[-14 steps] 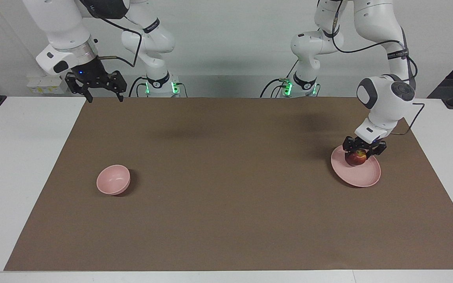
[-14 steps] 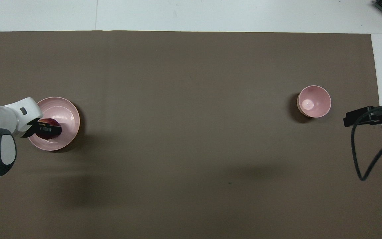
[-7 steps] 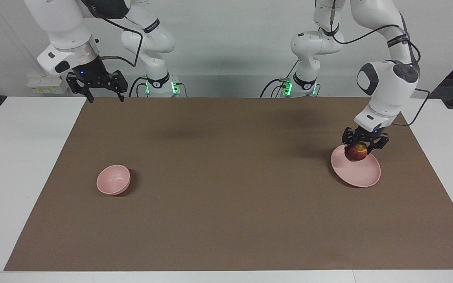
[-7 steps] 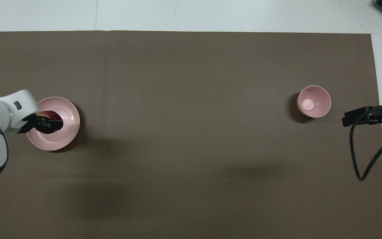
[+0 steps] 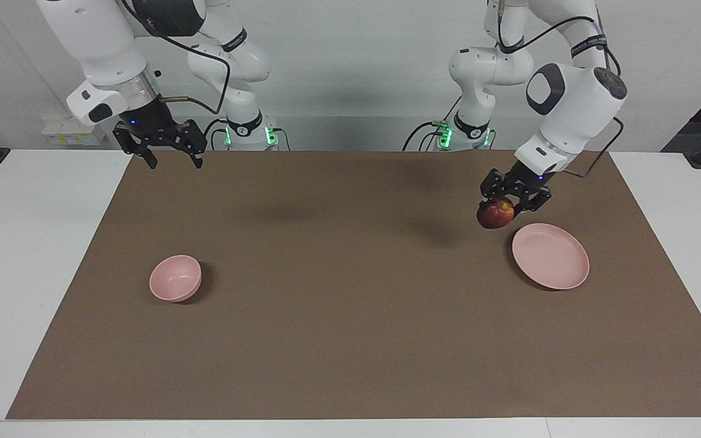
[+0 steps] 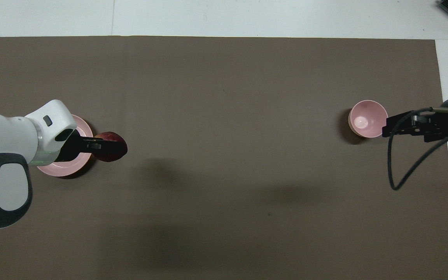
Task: Move apple from plate to bowl
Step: 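Lift the apple with the left gripper while the right gripper approaches it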
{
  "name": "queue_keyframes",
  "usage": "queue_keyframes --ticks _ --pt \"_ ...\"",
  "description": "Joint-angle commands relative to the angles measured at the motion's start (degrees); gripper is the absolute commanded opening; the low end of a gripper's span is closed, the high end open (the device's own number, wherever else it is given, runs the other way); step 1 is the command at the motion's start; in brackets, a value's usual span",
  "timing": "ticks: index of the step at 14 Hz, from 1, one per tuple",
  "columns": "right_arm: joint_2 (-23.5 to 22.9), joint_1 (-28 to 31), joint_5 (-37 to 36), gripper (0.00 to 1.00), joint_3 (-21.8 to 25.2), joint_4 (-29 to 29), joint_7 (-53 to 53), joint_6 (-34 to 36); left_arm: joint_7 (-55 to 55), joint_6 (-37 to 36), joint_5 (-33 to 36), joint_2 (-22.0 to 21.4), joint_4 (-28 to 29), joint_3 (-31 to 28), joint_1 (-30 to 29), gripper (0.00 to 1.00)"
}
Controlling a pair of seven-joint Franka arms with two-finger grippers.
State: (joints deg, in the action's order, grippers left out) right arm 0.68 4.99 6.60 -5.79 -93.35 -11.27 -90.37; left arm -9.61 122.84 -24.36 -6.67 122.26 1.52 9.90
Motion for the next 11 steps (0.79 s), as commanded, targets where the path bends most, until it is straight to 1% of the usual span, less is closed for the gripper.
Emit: queue_keyframes --ticks 1,3,5,7,9,11 --pt "-0.8 -0.9 6.9 1.0 -0.5 -2.3 -12.9 -0.5 5.7 -0.5 -5.9 0.7 -1.9 -0.9 3.9 0.0" --pt "-1.7 -1.2 15.2 1.0 -0.5 -4.8 -22.3 -2.4 8.5 -0.3 -11.1 0.9 -2.7 -0.9 6.1 0.0" --pt "-3.1 -3.6 19.0 1.0 -0.5 -6.6 -31.1 -5.7 9.8 -0.1 -17.0 0.9 -3.1 -0.9 8.2 0.0" --pt "-5.0 -4.6 25.2 1.0 -0.5 -8.2 -35.5 -8.4 11.3 1.6 -21.1 0.9 -3.1 -0.9 10.0 0.0" --pt "-6.6 -5.8 31.5 1.0 -0.5 -11.0 -36.9 -13.1 11.9 3.5 -24.4 0.9 -3.1 -0.8 11.5 0.0" --pt "-7.4 -7.6 37.8 1.0 -0.5 -13.4 -38.5 -17.5 12.7 4.1 -25.5 0.9 -3.1 -0.7 11.9 0.0"
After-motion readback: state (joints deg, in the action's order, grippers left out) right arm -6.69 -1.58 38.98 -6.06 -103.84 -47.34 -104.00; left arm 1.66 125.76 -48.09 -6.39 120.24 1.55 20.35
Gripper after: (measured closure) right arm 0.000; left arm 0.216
